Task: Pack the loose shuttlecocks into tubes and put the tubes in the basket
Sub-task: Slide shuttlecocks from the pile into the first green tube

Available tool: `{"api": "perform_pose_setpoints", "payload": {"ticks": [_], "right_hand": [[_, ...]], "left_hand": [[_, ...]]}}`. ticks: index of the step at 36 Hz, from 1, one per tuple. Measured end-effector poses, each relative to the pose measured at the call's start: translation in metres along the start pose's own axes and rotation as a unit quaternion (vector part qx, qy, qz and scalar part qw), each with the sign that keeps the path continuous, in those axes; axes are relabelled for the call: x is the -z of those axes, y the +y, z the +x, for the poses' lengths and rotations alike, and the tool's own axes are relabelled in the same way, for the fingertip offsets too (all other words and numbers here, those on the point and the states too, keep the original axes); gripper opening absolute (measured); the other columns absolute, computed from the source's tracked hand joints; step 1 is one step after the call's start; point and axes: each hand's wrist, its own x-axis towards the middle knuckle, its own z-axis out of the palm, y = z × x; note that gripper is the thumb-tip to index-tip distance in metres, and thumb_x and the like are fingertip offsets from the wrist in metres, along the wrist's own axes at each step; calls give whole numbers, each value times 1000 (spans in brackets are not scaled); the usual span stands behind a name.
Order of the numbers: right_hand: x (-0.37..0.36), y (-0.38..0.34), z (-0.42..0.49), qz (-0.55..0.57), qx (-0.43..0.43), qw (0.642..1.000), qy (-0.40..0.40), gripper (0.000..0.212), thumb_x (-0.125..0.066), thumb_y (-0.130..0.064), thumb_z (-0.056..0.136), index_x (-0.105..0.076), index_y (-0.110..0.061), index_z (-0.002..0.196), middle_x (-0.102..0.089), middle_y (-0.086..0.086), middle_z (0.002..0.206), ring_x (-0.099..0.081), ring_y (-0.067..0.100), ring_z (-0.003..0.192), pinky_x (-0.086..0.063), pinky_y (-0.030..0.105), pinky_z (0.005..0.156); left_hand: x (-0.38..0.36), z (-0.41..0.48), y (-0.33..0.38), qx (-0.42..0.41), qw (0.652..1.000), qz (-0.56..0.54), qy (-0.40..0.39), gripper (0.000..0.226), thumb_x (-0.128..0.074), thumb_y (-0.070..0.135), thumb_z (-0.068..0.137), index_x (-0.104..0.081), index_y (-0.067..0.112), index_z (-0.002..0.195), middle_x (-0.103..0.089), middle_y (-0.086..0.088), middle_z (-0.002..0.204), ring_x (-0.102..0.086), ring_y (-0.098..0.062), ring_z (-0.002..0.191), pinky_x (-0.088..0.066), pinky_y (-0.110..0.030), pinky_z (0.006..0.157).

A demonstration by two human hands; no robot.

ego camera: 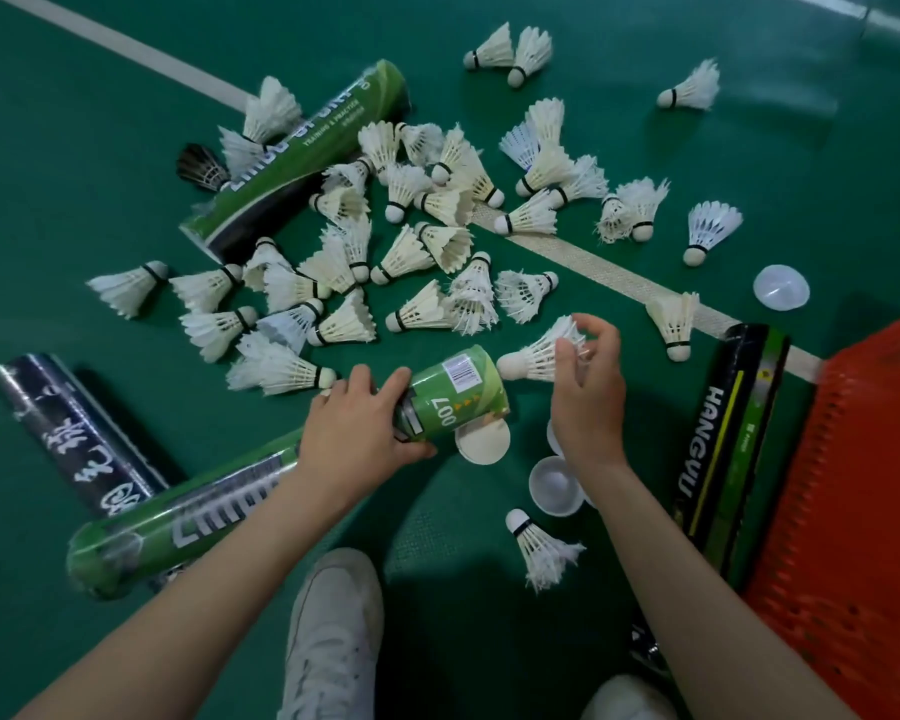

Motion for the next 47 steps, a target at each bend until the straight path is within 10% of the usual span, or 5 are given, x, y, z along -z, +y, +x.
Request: {"api": "perform_pose_setpoints", "payload": {"ticks": [17, 25, 33, 39, 47], "right_hand": [[-19, -27, -30, 175, -117, 929, -303, 50, -17, -44, 100, -31, -29, 146, -51, -21, 120, -57, -15, 98, -45, 6, 77], [-17, -8, -40, 206, -185, 904, -325, 73, -23, -66, 84, -19, -35, 150, -32, -15, 150, -41, 2, 129, -32, 28, 110], [-13, 5, -38, 237, -231, 904, -269, 52, -23, -54, 98, -33, -31, 144, -60, -17, 115, -56, 4, 112, -41, 31, 103], [8, 30, -48, -34, -236, 956, -170, 19, -41, -28, 100, -52, -13, 103, -59, 2, 96, -57, 26, 101, -44, 36, 84], [19, 57, -72, -400, -21, 827, -394, 34, -70, -42, 78, -52, -14, 72, -49, 3, 79, -49, 18, 74, -37, 28, 63]], "left_hand": [[4, -12, -6, -12, 998, -14, 52, 86, -60, 68, 74, -26, 32, 144, -38, -5, 120, -40, -25, 112, -31, -38, 93], [-9, -15, -2, -17, 999, 11, 38, 86, -62, 68, 73, -27, 33, 144, -38, -4, 120, -40, -25, 114, -30, -38, 93], [-21, -9, 8, -27, 998, 41, 41, 83, -61, 62, 77, -24, 31, 145, -38, -8, 124, -40, -29, 115, -29, -40, 94], [-27, -1, 4, 2, 998, 67, 22, 84, -61, 61, 79, -21, 29, 144, -36, -11, 127, -38, -31, 117, -29, -44, 99], [-38, -7, 11, -13, 996, 88, 13, 87, -63, 60, 78, -20, 27, 146, -34, -15, 133, -38, -34, 120, -29, -45, 98]]}}
